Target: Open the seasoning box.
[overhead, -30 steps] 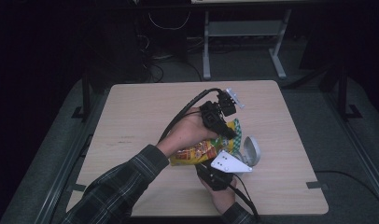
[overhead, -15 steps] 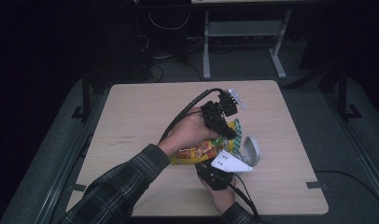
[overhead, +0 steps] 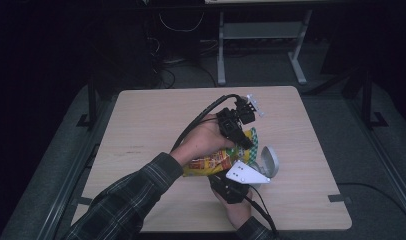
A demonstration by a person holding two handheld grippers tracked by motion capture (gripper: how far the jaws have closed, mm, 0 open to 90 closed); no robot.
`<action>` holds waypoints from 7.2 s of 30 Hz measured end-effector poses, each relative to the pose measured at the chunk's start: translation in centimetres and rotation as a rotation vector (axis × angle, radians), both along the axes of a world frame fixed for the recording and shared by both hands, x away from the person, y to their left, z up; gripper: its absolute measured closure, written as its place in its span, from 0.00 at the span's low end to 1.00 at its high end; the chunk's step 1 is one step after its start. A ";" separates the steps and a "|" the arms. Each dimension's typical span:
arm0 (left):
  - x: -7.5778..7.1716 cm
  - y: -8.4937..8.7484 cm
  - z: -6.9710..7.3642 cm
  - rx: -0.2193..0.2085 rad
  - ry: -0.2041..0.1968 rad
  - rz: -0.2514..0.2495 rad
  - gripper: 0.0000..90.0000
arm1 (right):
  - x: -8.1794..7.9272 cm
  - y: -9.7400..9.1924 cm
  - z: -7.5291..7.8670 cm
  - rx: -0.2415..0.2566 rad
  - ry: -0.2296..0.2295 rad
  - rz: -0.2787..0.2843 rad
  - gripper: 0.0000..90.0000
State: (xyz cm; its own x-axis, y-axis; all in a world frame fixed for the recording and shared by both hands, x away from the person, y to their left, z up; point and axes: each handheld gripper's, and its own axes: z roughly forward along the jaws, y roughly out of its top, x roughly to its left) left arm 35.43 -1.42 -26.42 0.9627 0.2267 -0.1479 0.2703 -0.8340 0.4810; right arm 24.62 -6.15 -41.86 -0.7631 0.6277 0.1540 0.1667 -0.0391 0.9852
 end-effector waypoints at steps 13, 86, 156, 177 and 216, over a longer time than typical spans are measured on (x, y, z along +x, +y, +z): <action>0.0 -1.7 0.2 0.078 -0.006 -0.018 1.00 | 0.0 -0.5 0.3 0.044 0.009 -0.006 1.00; 0.3 -2.6 0.4 0.101 -0.030 -0.014 1.00 | 0.7 -0.8 0.5 0.070 0.015 0.003 1.00; 0.3 -3.1 0.2 0.117 -0.029 -0.013 1.00 | 0.7 -0.9 0.6 0.069 0.011 0.002 1.00; 0.4 -3.2 0.1 0.121 -0.024 -0.012 1.00 | 0.7 -0.9 0.6 0.070 0.011 0.004 1.00; 0.4 -3.4 0.1 0.125 -0.023 -0.012 1.00 | 0.7 -0.9 0.6 0.069 0.008 0.005 1.00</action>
State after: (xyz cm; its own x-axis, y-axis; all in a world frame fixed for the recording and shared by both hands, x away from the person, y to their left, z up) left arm 35.78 -4.77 -26.33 0.9683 0.2303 -0.0970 0.2499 -0.8911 0.3788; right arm 25.33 -7.07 -41.29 -0.7645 0.6117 0.2035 0.1754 -0.1064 0.9787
